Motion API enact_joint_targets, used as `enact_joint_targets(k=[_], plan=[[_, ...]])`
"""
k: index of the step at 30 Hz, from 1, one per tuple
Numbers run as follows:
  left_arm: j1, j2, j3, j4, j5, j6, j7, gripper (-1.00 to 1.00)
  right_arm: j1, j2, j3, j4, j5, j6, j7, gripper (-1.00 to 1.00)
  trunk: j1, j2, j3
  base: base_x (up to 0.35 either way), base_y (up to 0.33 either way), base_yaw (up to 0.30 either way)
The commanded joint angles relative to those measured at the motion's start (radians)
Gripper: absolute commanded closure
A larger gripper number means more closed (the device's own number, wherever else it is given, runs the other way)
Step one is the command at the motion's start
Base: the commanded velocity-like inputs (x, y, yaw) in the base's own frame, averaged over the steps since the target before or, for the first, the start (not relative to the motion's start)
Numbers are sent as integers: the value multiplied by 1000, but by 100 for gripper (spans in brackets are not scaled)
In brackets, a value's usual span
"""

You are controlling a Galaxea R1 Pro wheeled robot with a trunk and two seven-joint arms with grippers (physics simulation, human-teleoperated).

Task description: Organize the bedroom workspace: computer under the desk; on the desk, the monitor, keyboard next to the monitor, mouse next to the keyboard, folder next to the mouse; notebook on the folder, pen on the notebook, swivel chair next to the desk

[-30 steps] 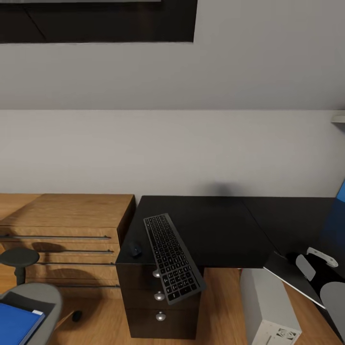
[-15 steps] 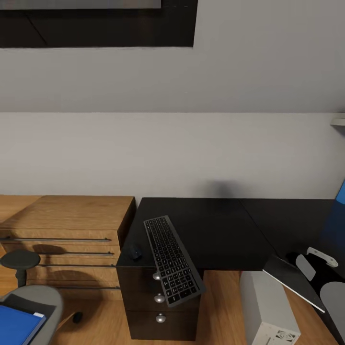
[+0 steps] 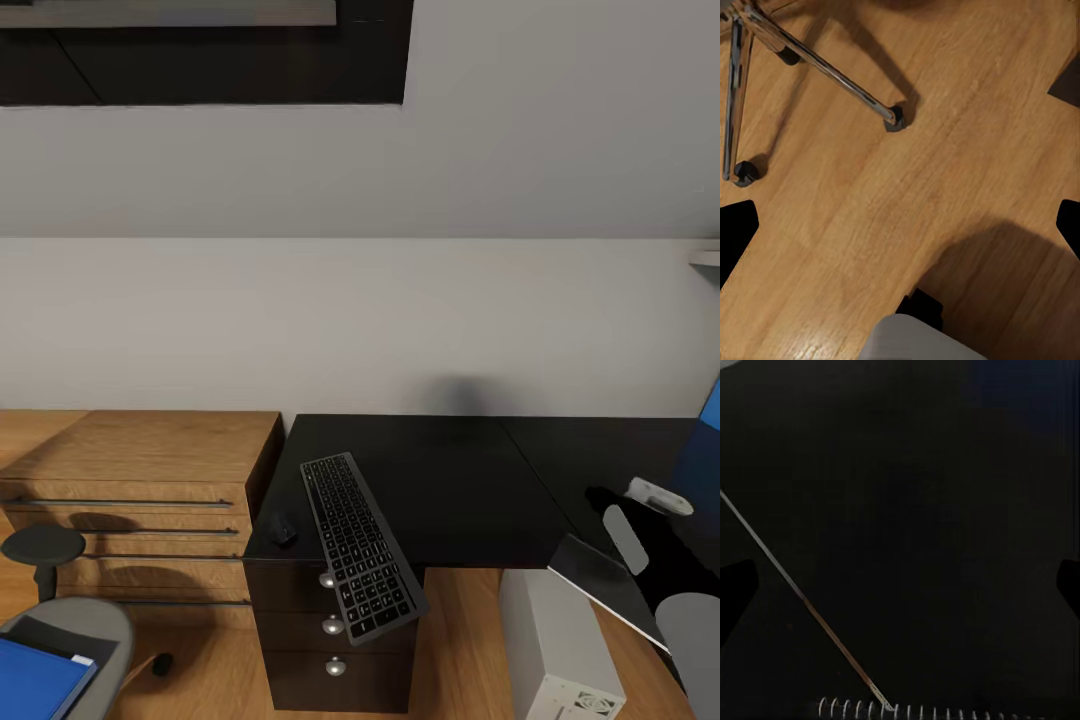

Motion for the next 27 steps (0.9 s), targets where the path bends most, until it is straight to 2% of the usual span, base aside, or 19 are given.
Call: enact_joint_targets(k=[1, 2, 4, 5, 6, 9, 10, 15, 18, 19, 24, 27], plan=[[-1, 1, -4, 0, 1, -8, 5, -100, 39, 11, 1, -84, -9, 21, -46, -100, 0, -1, -1, 0, 0, 0], [-1, 1, -4, 1, -2, -8, 5, -100, 60, 18, 1, -127, -10, 30, -66, -100, 0, -1, -1, 0, 0, 0], [-1, 0, -4, 8, -13, -8, 5, -100, 186, 69, 1, -375, -13, 96, -150, -100, 0, -1, -1, 0, 0, 0], [-1, 0, -4, 8, -14, -9, 5, -100, 203, 79, 1, -410, -13, 108, -157, -100, 0, -1, -1, 0, 0, 0], [-1, 0, -4, 9, -15, -9, 5, -100, 231, 102, 1, -471, -12, 131, -168, -100, 0, -1, -1, 0, 0, 0], [-1, 0, -4, 10, -16, -9, 5, -100, 271, 145, 1, -560, -10, 164, -179, -100, 0, -1, -1, 0, 0, 0], [-1, 0, -4, 10, -18, -10, 5, -100, 299, 178, 1, -609, -10, 182, -185, -100, 0, -1, -1, 0, 0, 0], [-1, 0, -5, 10, -18, -10, 5, -100, 311, 197, 3, -631, -10, 188, -187, -100, 0, -1, -1, 0, 0, 0], [-1, 0, -5, 10, -18, -10, 5, -100, 314, 217, 3, -640, -11, 191, -187, -100, 0, -1, -1, 0, 0, 0], [-1, 0, -5, 10, -18, -10, 5, -100, 315, 232, 3, -651, -13, 193, -187, -100, 0, -1, -1, 0, 0, 0], [-1, 0, -6, 10, -19, -10, 5, -100, 321, 251, 3, -665, -10, 193, -188, -100, 0, -1, -1, -16, 4, 0], [-1, 0, -6, 10, -17, -10, 4, -100, 323, 252, 3, -659, -11, 190, -188, -100, 0, -1, -1, -181, 116, 0]])
